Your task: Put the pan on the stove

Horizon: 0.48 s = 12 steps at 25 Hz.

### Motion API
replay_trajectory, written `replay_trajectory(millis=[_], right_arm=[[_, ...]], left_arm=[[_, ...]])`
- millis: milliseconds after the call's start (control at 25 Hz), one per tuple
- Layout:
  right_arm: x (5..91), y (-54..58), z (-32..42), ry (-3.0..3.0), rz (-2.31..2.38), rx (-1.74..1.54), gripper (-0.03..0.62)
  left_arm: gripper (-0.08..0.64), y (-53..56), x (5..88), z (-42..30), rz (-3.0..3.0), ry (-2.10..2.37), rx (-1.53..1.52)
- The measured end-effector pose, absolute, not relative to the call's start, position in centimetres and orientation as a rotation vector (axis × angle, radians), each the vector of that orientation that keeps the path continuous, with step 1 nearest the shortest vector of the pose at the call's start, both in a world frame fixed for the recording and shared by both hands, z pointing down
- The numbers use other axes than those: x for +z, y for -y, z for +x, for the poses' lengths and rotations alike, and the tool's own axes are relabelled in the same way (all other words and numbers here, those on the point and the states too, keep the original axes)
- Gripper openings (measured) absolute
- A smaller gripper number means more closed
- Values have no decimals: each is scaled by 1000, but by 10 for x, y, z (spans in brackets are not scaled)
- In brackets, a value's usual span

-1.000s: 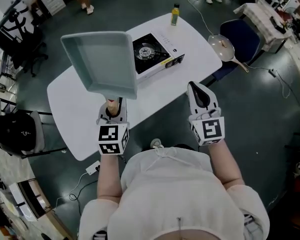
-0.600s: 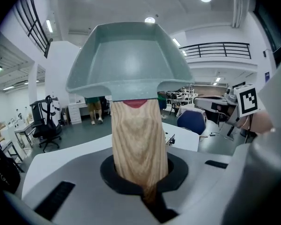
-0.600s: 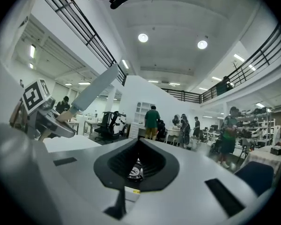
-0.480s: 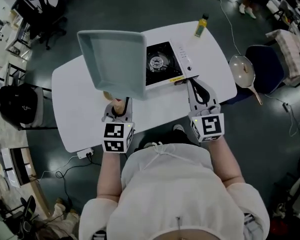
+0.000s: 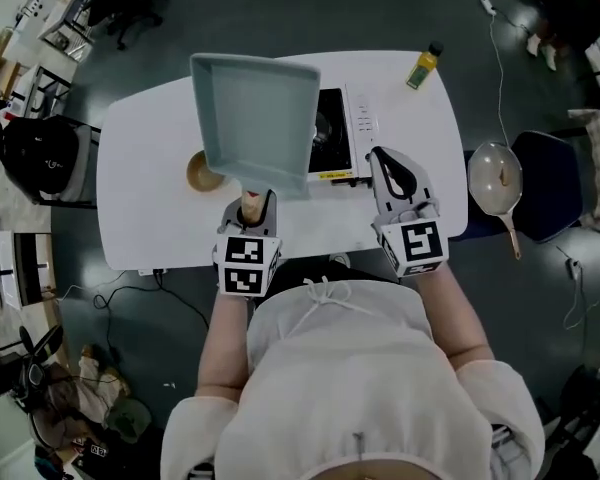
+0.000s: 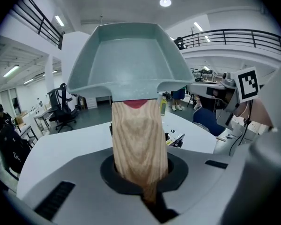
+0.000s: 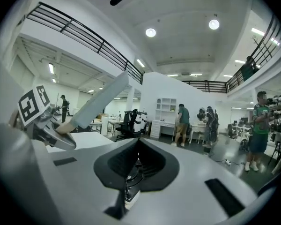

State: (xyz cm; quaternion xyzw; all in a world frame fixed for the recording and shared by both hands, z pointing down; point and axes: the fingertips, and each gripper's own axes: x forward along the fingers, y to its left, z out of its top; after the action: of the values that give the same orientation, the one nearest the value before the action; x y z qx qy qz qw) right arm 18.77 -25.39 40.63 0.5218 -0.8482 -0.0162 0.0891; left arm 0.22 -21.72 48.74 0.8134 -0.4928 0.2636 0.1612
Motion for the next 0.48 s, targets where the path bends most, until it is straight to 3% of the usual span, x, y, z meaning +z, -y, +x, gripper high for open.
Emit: replay_trajectory(millis=[480], right_arm=[[442,296,223,2575,1424,110,6]], left_arm=[[26,230,561,54,2040,1325,891]])
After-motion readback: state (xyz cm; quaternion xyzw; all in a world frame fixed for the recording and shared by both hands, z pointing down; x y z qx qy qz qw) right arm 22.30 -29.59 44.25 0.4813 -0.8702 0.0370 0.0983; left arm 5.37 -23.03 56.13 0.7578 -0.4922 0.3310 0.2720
